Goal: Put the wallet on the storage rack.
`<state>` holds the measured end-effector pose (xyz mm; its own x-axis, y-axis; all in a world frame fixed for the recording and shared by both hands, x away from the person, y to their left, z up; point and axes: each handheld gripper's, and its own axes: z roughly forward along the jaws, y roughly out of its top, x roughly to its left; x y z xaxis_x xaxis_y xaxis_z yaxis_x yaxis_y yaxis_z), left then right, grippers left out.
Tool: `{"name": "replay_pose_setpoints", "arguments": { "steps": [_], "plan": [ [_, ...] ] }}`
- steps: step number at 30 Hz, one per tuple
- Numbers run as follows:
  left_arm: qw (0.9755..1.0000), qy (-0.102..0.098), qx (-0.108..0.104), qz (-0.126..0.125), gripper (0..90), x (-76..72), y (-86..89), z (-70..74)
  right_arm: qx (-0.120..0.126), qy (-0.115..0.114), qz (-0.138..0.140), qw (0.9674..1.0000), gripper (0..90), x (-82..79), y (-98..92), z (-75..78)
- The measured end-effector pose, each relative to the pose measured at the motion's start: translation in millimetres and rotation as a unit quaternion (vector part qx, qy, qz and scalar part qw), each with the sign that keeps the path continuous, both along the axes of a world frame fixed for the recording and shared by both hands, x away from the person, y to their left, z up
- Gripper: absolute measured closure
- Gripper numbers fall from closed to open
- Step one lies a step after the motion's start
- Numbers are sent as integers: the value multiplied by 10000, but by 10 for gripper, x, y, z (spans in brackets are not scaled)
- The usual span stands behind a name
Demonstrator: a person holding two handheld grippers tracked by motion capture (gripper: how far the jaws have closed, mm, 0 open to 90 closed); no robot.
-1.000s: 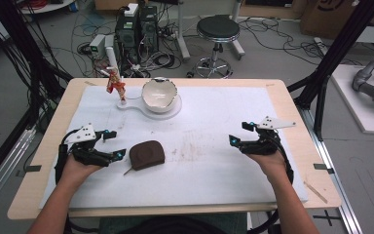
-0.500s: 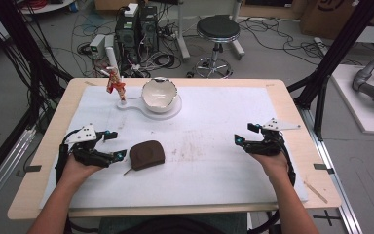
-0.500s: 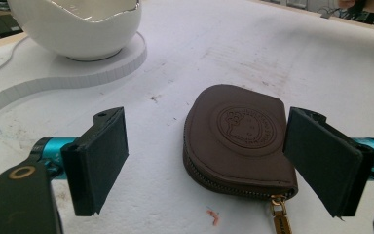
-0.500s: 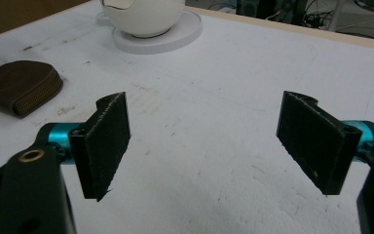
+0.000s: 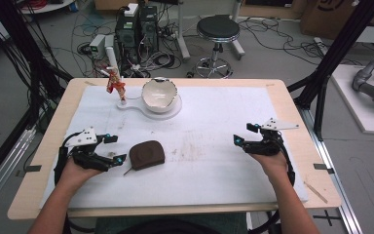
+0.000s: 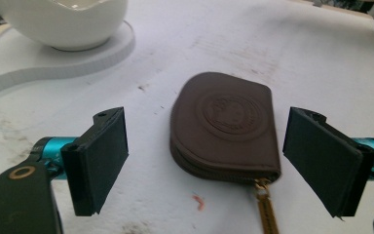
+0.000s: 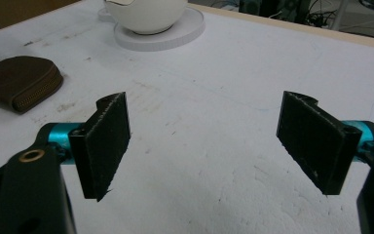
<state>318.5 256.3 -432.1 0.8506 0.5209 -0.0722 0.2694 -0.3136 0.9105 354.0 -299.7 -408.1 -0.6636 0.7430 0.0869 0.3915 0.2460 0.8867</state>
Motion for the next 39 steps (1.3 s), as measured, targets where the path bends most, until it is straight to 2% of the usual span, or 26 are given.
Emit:
{"name": "replay_pose_setpoints", "arguments": {
  "steps": [2,3,8,9,11,16,19,20,21,22,23,24,26,27,31,34,35,39],
  "plan": [
    [9999,54,83,-76,164,-38,-13,-5,7,54,19,10000,202,4,15,-6],
    [9999,80,108,-101,164,-53,-22,-9,-18,-5,44,10000,202,17,19,-12],
    [9988,278,350,-216,165,-96,-94,-62,-27,10,53,10000,202,47,32,-31],
    [9979,336,492,-257,165,-107,-113,-80,-21,14,49,10000,202,49,33,-32],
    [9967,424,628,-287,172,-129,-147,-107,-12,36,31,10000,202,50,31,-33],
    [9920,617,1022,-414,242,-182,-250,-163,-8,54,29,10000,202,61,34,-42],
    [9890,723,1221,-425,266,-197,-286,-195,-16,84,32,10000,202,64,40,-47],
    [9873,736,1350,-413,285,-195,-287,-202,-13,77,43,10000,202,66,41,-48],
    [9867,779,1379,-360,305,-197,-292,-216,-18,74,43,10000,202,66,42,-49],
    [9858,708,1478,-363,327,-195,-281,-213,-20,86,47,10000,202,66,42,-49],
    [9867,702,1437,-295,364,-200,-284,-215,-21,88,42,10000,202,67,41,-50],
    [9860,658,1517,-214,401,-200,-275,-203,-26,93,29,9999,202,67,41,-50],
    [9855,620,1576,-88,517,-210,-276,-192,-26,90,33,10000,202,70,40,-54],
    [9855,617,1582,-70,545,-215,-279,-190,-27,102,23,9999,202,70,42,-54],
    [9837,485,1720,-223,653,-253,-313,-176,-53,83,30,9999,202,73,45,-56],
    [9822,413,1807,-316,709,-269,-322,-170,-74,99,30,9999,202,74,53,-60],
    [9831,418,1757,-301,715,-274,-328,-175,-78,115,33,9999,202,73,56,-62],
    [9824,422,1784,-349,742,-271,-338,-174,-107,109,47,9999,202,79,63,-69]
  ]
}}
